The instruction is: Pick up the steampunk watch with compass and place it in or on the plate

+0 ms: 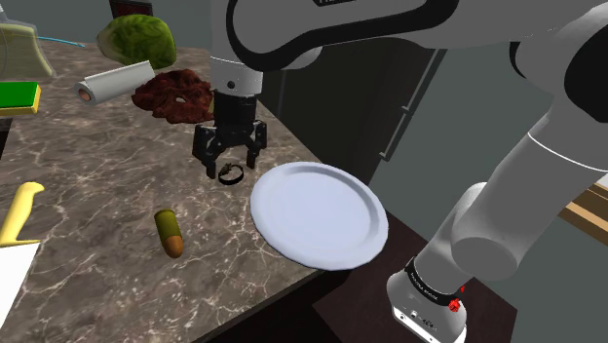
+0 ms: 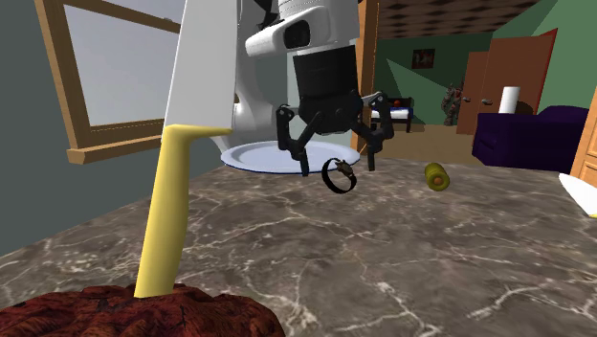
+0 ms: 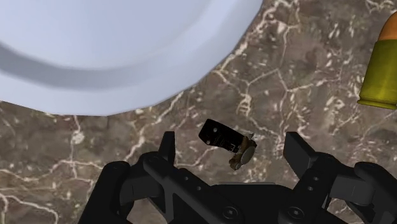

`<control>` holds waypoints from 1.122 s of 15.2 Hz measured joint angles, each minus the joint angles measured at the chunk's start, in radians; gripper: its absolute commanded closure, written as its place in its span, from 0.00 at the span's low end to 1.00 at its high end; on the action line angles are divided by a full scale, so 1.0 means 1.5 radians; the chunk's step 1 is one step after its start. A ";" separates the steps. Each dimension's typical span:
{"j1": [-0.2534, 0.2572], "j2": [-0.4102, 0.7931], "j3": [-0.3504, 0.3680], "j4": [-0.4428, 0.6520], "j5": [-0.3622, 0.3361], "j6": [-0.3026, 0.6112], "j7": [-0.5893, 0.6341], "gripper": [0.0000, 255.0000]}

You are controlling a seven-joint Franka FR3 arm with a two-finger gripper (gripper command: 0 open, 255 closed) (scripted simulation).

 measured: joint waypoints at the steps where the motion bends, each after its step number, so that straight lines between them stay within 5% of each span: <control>1: 0.000 0.000 0.000 -0.001 0.000 0.001 0.000 0.00; 4: 0.000 0.000 0.000 -0.001 0.000 0.002 0.000 0.00; 5: 0.000 0.000 0.000 -0.001 0.000 0.002 0.000 1.00; 17: 0.000 -0.003 0.000 0.006 0.001 -0.009 0.001 1.00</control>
